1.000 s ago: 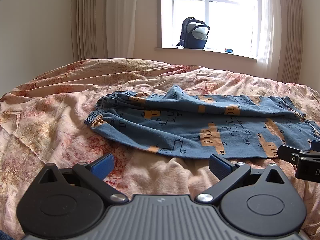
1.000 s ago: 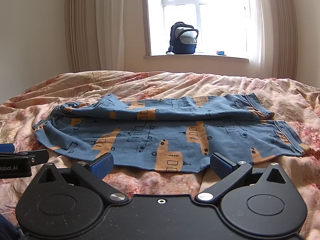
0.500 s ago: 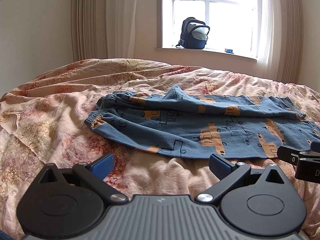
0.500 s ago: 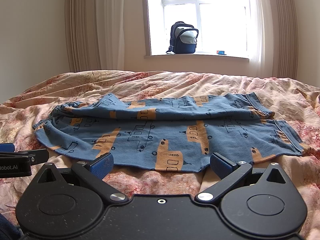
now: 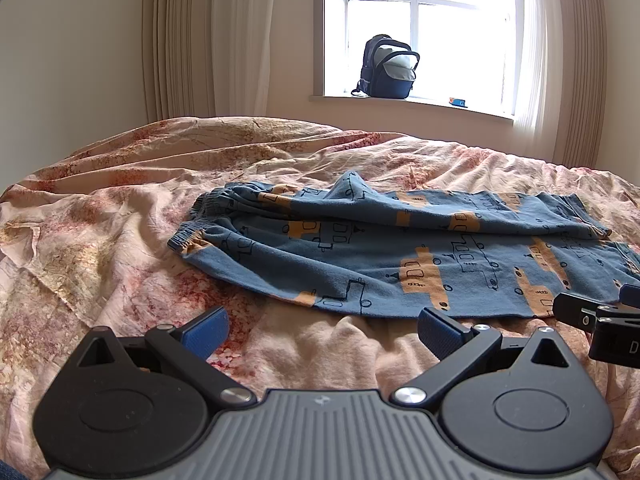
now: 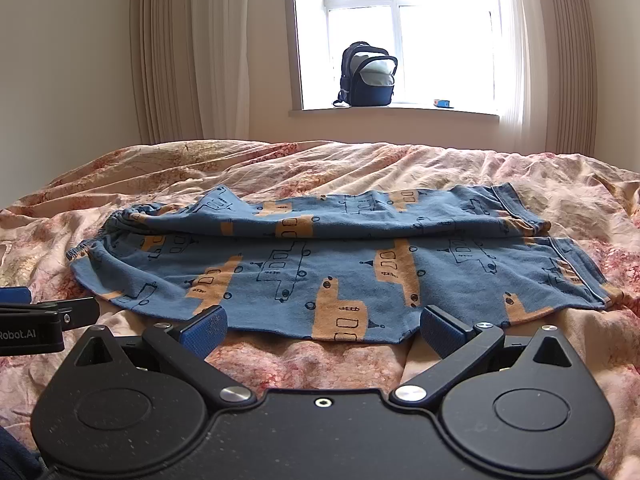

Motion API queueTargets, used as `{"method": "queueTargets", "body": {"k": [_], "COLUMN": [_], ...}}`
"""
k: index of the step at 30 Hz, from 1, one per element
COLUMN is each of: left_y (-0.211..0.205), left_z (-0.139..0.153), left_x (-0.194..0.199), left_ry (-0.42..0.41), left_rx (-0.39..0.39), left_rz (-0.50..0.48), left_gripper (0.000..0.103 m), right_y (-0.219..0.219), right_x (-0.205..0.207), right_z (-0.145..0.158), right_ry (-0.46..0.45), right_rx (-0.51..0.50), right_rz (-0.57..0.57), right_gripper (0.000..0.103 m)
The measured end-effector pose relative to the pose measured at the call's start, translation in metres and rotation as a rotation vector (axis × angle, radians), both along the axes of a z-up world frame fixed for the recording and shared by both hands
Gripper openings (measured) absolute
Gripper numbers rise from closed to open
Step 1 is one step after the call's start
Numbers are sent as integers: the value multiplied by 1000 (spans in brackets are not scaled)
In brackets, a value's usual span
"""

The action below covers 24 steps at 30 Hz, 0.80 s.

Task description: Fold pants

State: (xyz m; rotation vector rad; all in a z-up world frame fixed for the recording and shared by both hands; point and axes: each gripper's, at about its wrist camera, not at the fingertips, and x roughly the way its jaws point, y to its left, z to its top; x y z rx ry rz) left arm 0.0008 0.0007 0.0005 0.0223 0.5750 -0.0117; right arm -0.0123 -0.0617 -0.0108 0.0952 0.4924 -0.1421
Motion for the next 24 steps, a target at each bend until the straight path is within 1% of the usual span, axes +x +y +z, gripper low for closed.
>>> {"method": "queueTargets", "body": {"k": [24], "left_y": [0], "left_z": [0], "left_x": [0], "left_ry": [0], "left_rx": [-2], "left_rz": [0], "left_gripper": [103], "right_y": [4], "right_x": [1], "right_z": [-1], "right_ry": [1], "right_rx": [3], "right_rz": [4], "right_gripper": [103]}}
